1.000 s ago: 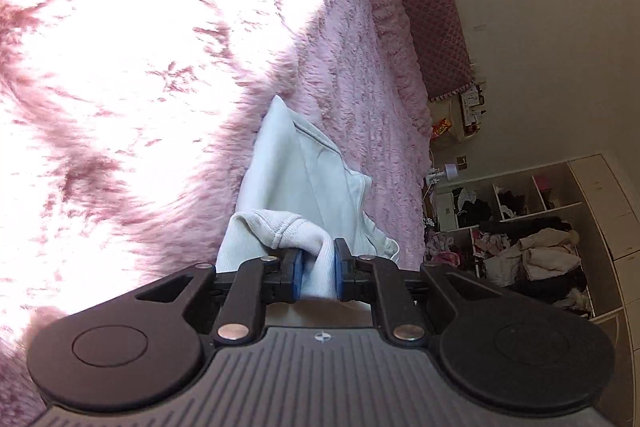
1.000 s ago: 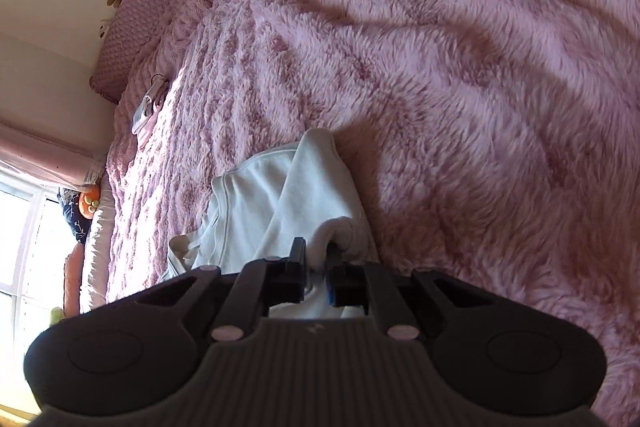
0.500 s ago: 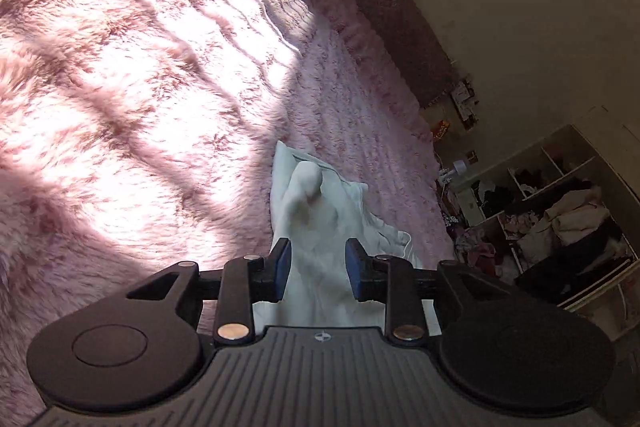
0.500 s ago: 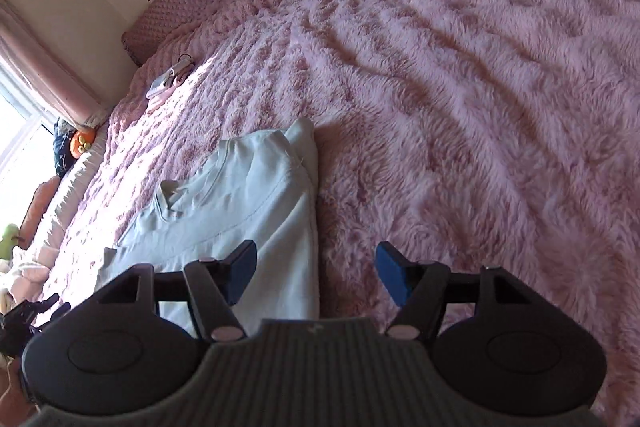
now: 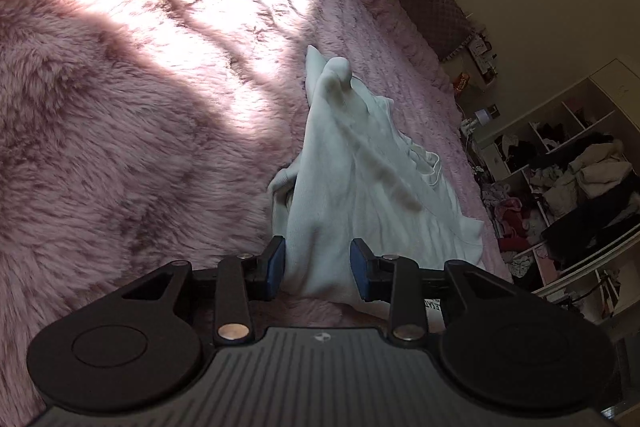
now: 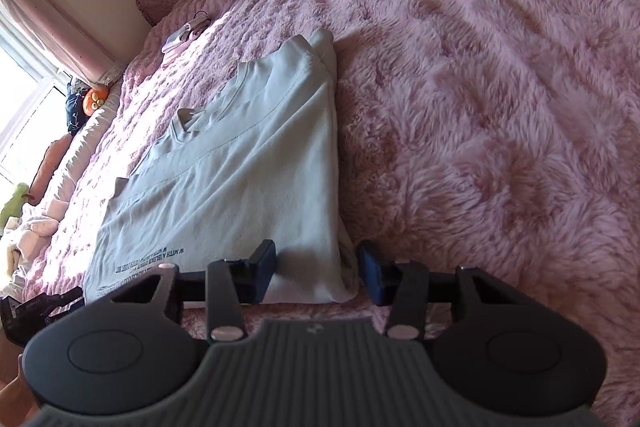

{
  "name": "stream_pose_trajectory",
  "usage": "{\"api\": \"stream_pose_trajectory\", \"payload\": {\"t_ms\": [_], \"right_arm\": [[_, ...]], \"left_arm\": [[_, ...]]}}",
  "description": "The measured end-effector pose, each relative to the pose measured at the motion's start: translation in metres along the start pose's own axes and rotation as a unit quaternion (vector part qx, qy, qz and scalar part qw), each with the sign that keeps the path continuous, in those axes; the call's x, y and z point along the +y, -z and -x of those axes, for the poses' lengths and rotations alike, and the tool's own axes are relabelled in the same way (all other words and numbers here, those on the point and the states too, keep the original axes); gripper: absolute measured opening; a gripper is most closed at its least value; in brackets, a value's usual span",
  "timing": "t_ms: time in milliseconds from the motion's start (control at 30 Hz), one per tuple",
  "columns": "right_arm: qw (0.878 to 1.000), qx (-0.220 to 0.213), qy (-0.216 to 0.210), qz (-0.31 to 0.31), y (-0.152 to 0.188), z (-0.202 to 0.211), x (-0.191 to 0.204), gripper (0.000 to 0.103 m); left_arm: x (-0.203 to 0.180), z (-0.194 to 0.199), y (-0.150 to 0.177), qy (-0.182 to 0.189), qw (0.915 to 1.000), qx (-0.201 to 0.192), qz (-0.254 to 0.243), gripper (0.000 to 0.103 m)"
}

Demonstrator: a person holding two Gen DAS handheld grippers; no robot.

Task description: Fold small clothes

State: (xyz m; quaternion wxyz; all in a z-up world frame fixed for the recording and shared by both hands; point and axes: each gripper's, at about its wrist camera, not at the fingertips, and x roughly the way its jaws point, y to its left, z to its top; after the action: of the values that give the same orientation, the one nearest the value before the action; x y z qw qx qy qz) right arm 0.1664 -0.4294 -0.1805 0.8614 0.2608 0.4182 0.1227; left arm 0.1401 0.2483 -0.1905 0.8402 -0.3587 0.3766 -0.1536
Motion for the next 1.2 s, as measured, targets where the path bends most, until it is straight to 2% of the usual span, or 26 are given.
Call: {"api": "stream_pose_trajectory", "payload": {"t_ms": [33, 100, 133, 333, 367, 433, 533, 567, 633, 700, 767, 833, 867, 900, 933, 1033, 1133, 1200], "right_arm": [[1.000, 0.000, 0.008, 0.007, 0.000, -0.001, 0.001, 0.022], [1.000, 0.001, 0.020, 0.010, -0.001, -0.001, 0.001, 0.008], [1.000, 0.000, 0.019, 0.005, -0.002, 0.001, -0.001, 0.005], [1.000, -0.007, 0.018, 0.003, -0.005, 0.010, -0.002, 0.001], [1.000, -0.007, 0.020, 0.005, -0.005, 0.010, -0.001, 0.001], [1.000, -0.011, 0.027, 0.010, -0.005, 0.010, 0.002, 0.000], [0.998, -0.034, 0.037, 0.022, -0.005, 0.017, 0.008, 0.000], [0.998, -0.032, 0.040, 0.023, -0.005, 0.017, 0.009, 0.000], [0.998, -0.007, 0.051, 0.020, -0.003, 0.008, 0.004, 0.000], [0.998, 0.018, 0.060, 0.023, 0.001, -0.004, -0.002, 0.000], [0.998, 0.031, 0.055, 0.014, -0.001, -0.009, -0.007, 0.004], [0.998, 0.019, 0.056, 0.028, -0.009, -0.005, -0.005, 0.018], [0.997, 0.004, 0.058, 0.045, -0.015, -0.002, -0.001, 0.029], [0.996, -0.013, 0.063, 0.067, -0.022, 0.001, 0.004, 0.034], [0.993, -0.028, 0.067, 0.089, -0.031, 0.001, 0.010, 0.035], [0.984, -0.064, 0.080, 0.146, -0.059, -0.011, 0.026, 0.043], [0.972, -0.084, 0.095, 0.196, -0.087, -0.037, 0.041, 0.044], [0.968, -0.084, 0.099, 0.214, -0.104, -0.056, 0.046, 0.044]], "left_arm": [[-0.003, -0.002, 0.000, -0.012, 0.9999, 0.001, -0.010, 0.038], [-0.007, -0.005, 0.000, -0.027, 0.9991, 0.004, -0.032, 0.038], [-0.011, -0.005, -0.001, -0.038, 0.9984, 0.005, -0.043, 0.038], [-0.012, -0.004, -0.004, -0.029, 0.9981, 0.017, -0.051, 0.038], [-0.013, -0.004, -0.003, -0.030, 0.9978, 0.016, -0.056, 0.030], [-0.019, 0.000, -0.002, -0.038, 0.9967, 0.004, -0.072, 0.004], [-0.029, 0.013, -0.004, -0.050, 0.9943, -0.047, -0.082, 0.003], [-0.026, 0.013, -0.007, -0.054, 0.9949, -0.041, -0.075, 0.003], [-0.021, -0.001, -0.007, -0.086, 0.9921, 0.002, -0.091, 0.003], [-0.019, -0.015, -0.003, -0.115, 0.9854, 0.045, -0.117, 0.007], [-0.017, -0.016, -0.009, -0.100, 0.9884, 0.048, -0.103, 0.009], [-0.018, -0.011, -0.022, -0.084, 0.9914, 0.030, -0.096, 0.018], [-0.021, -0.008, -0.032, -0.078, 0.9914, 0.015, -0.104, 0.024], [-0.025, -0.008, -0.040, -0.078, 0.9903, 0.000, -0.115, 0.026], [-0.030, -0.010, -0.050, -0.075, 0.9887, -0.013, -0.129, 0.028], [-0.044, -0.029, -0.076, -0.084, 0.9809, -0.039, -0.171, 0.043], [-0.056, -0.063, -0.097, -0.110, 0.9704, -0.048, -0.210, 0.044], [-0.062, -0.087, -0.107, -0.124, 0.9636, -0.041, -0.233, 0.050]]}}
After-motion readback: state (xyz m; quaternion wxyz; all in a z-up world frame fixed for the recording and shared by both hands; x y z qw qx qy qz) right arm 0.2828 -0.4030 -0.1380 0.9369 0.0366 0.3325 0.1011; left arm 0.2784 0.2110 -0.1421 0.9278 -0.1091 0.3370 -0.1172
